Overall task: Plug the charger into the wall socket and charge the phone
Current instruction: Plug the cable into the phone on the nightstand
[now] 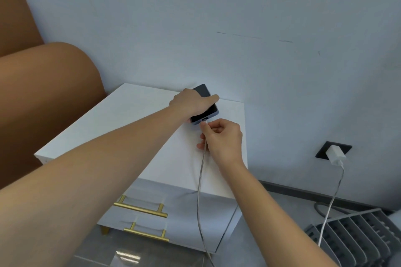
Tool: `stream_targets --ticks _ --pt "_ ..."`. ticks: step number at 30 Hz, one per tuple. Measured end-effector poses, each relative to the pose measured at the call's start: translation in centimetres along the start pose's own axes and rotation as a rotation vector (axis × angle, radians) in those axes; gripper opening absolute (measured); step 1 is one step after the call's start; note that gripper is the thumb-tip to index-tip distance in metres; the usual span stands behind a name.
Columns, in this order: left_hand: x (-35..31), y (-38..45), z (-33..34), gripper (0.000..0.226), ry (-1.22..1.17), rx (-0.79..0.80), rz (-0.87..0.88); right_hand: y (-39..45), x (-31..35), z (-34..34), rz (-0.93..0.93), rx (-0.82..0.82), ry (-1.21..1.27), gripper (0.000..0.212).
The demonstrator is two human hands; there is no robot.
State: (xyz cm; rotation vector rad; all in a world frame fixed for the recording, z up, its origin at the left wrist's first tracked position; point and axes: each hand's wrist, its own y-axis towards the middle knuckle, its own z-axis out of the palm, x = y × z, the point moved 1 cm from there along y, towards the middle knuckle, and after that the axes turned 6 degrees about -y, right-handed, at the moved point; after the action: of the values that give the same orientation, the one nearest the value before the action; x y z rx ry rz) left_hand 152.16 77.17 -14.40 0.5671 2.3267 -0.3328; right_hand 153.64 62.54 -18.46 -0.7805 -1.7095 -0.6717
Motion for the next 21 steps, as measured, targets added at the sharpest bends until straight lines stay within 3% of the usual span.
stream_targets --ticks 5,9,12,21 --pt "0.2 -0.2 0.0 0.066 0.041 -0.046 0.022 0.0 -0.1 0.0 -0.008 -0.013 -0.027 0.019" --pt "0.1 -0.7 -0.1 0.087 0.130 -0.154 0.052 0.0 -0.1 0.1 -0.001 -0.009 -0.041 0.018" --pt "-0.2 -1.0 0.1 0.090 0.136 -0.202 0.111 0.0 -0.1 0.0 -0.007 -0.006 -0.043 0.019" --pt "-0.6 -1.1 -0.3 0.093 0.099 -0.199 0.101 0.1 -0.2 0.1 0.003 -0.020 -0.011 0.018"
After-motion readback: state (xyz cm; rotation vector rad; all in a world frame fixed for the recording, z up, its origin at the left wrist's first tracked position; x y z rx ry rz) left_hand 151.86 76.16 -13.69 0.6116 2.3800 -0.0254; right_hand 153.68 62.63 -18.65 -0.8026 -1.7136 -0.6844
